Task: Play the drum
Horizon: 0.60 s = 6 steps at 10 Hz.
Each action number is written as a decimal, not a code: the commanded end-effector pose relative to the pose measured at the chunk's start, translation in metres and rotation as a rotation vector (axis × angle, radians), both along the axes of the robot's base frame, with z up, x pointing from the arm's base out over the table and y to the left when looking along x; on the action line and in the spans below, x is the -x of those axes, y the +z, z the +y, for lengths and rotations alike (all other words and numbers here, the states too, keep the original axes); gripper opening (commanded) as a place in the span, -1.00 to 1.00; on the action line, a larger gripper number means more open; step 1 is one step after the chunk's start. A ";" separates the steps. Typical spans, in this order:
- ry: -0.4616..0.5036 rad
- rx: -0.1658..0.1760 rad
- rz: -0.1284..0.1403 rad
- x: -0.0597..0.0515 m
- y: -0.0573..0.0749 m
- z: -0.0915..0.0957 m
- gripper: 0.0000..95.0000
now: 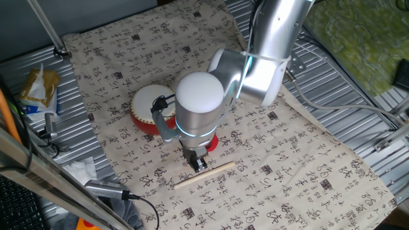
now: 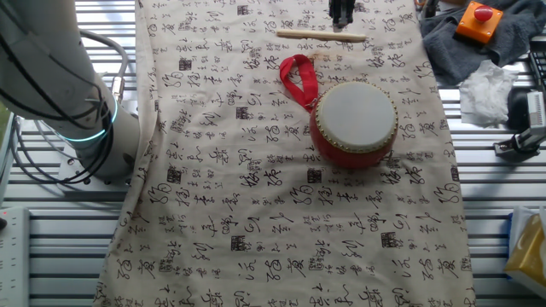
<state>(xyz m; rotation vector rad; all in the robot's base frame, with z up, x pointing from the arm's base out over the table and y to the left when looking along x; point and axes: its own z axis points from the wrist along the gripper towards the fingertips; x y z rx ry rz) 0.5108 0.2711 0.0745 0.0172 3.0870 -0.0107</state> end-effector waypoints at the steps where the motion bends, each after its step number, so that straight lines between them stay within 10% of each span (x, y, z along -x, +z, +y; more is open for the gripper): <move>1: 0.015 0.006 -0.008 -0.001 0.000 0.000 -1.00; 6: 0.134 0.002 -0.007 -0.001 0.000 0.000 -1.00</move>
